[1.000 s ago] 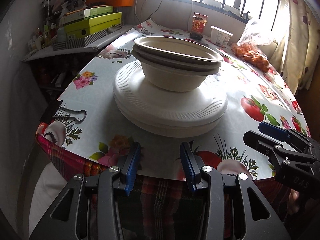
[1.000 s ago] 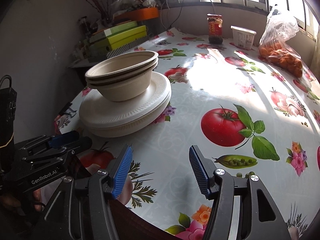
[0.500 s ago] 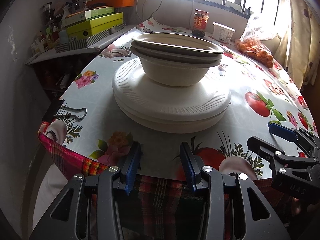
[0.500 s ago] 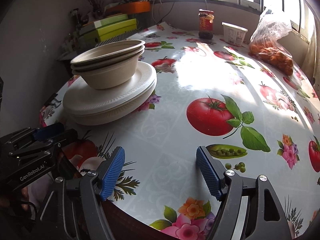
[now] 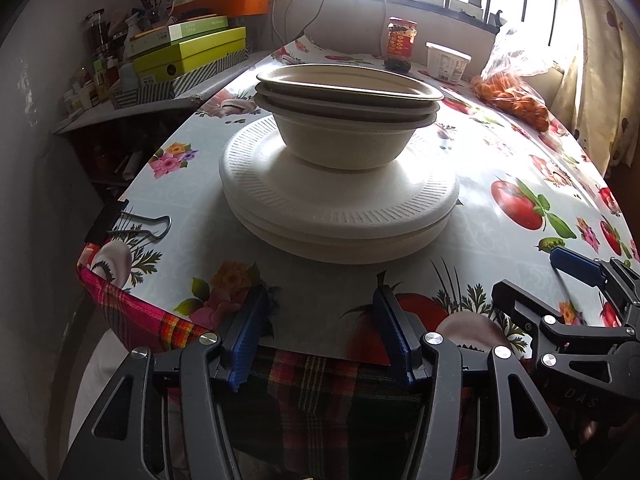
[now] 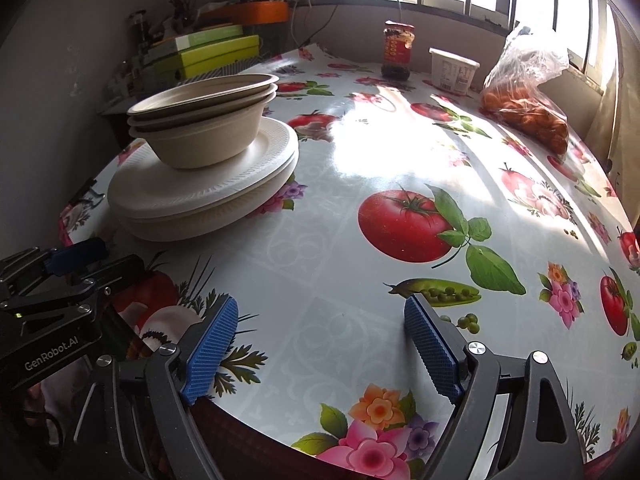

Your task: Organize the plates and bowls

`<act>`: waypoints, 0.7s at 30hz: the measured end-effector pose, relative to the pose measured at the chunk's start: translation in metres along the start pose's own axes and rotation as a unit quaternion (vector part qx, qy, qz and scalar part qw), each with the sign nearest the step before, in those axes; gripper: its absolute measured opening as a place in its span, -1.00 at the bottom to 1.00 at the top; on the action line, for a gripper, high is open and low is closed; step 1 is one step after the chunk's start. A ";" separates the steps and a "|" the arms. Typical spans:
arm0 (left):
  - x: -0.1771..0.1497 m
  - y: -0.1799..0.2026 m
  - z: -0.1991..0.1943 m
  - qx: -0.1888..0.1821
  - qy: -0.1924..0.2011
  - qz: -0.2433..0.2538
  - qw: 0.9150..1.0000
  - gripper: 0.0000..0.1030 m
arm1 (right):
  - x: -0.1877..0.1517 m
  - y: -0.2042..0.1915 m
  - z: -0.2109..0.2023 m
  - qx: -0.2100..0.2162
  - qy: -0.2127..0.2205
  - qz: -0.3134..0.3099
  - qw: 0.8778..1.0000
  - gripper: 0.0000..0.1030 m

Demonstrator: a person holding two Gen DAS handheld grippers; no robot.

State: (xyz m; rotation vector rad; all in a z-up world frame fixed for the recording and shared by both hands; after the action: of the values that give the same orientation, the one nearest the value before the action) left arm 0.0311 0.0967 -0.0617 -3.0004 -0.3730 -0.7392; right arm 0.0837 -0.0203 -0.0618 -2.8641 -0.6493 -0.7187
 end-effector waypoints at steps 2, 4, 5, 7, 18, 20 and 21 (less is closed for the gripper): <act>0.000 0.000 0.000 0.001 0.000 -0.001 1.000 0.13 | 0.000 0.000 0.000 -0.001 0.000 0.002 1.000 0.68; 0.001 -0.001 0.000 0.001 0.000 -0.002 1.000 0.14 | -0.001 0.001 -0.001 -0.002 0.000 0.003 1.000 0.69; 0.001 -0.001 0.000 0.001 0.000 -0.003 1.000 0.14 | -0.001 0.000 -0.001 -0.002 0.000 0.003 1.000 0.69; 0.001 -0.001 0.000 0.000 0.000 -0.003 1.000 0.14 | -0.001 0.001 -0.001 -0.003 0.000 0.003 1.000 0.70; 0.001 -0.001 0.001 0.000 0.000 -0.003 1.000 0.15 | -0.001 0.001 -0.001 -0.003 0.000 0.004 1.000 0.72; 0.001 -0.001 0.001 0.000 0.000 -0.003 1.000 0.15 | -0.001 0.002 -0.001 -0.003 0.000 0.004 1.000 0.73; 0.001 -0.001 0.001 0.000 0.000 -0.003 1.000 0.15 | -0.001 0.002 -0.001 -0.003 0.001 0.004 1.000 0.73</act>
State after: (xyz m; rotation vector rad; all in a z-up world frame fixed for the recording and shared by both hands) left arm 0.0321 0.0982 -0.0621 -2.9998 -0.3811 -0.7398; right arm 0.0833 -0.0223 -0.0615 -2.8693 -0.6373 -0.7222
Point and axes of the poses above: each gripper's, at about its wrist camera, not at the fingertips, and z roughly the way its jaws point, y to its right, x to its top, the point moved 4 cm from there along z, roughly the way its jaws point, and after that the axes turned 12 degrees about -y, right-handed, at the moved point
